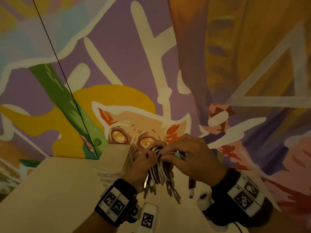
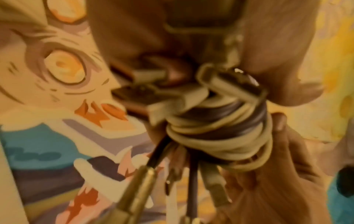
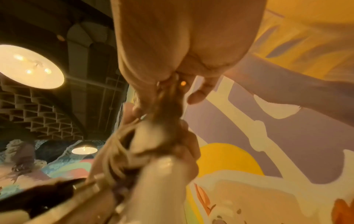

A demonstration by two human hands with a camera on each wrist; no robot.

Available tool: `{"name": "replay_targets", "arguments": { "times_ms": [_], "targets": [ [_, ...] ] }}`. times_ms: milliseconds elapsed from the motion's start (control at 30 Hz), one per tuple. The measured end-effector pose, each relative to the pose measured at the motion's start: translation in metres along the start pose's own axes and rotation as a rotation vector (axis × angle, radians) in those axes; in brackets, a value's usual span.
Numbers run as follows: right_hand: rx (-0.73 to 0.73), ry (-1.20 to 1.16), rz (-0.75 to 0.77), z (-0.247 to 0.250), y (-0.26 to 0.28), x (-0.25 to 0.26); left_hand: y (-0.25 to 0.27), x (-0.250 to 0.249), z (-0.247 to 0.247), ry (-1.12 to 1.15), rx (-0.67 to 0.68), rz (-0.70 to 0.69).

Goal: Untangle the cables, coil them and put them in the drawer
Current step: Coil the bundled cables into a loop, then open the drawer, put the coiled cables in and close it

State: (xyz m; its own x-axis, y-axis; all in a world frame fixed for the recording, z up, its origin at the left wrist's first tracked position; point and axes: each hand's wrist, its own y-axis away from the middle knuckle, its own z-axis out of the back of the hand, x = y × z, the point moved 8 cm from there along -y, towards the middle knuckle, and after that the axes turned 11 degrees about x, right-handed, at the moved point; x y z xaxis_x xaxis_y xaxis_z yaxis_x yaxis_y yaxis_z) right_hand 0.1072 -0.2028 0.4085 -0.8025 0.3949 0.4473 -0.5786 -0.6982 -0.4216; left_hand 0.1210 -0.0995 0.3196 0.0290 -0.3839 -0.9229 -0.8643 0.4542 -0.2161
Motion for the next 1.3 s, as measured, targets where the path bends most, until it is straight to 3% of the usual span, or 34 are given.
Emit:
{"name": "replay_targets", "arguments": {
  "times_ms": [133, 233, 367, 467, 567, 667, 733, 1000, 1167, 1300],
  "targets": [
    [-0.160, -0.136, -0.124, 0.003, 0.004, -0.009, 0.005, 0.000, -0.013, 0.111, 0.045, -0.012],
    [-0.184, -0.272, -0.216, 0.003, 0.005, -0.020, 0.002, -0.006, -0.015, 0.072, 0.090, -0.037],
    [-0.179, -0.473, -0.223, 0.007, 0.007, -0.033, 0.000, -0.010, 0.001, 0.003, -0.045, -0.117],
    [-0.180, -0.443, -0.192, 0.009, 0.014, -0.035, 0.001, -0.013, 0.011, 0.060, -0.132, -0.169],
    [-0.297, -0.456, -0.163, 0.008, 0.024, -0.031, 0.000, -0.013, 0.012, 0.085, -0.129, -0.189],
    [-0.428, -0.289, -0.131, 0.006, 0.029, -0.024, 0.000, -0.010, 0.010, 0.116, -0.140, -0.190],
    [-0.459, -0.173, -0.186, -0.005, 0.028, -0.025, 0.000, -0.008, 0.011, 0.107, -0.190, -0.187],
    [-0.382, -0.162, -0.413, -0.062, 0.016, -0.047, 0.010, 0.014, 0.033, 0.154, -0.388, -0.160],
    [-0.240, -0.153, -0.444, -0.090, 0.010, -0.054, 0.023, 0.028, 0.052, 0.174, -0.456, -0.100],
    [-0.147, -0.330, -0.377, -0.117, 0.007, -0.053, 0.045, 0.046, 0.091, 0.249, -0.574, -0.048]
  ]
}}
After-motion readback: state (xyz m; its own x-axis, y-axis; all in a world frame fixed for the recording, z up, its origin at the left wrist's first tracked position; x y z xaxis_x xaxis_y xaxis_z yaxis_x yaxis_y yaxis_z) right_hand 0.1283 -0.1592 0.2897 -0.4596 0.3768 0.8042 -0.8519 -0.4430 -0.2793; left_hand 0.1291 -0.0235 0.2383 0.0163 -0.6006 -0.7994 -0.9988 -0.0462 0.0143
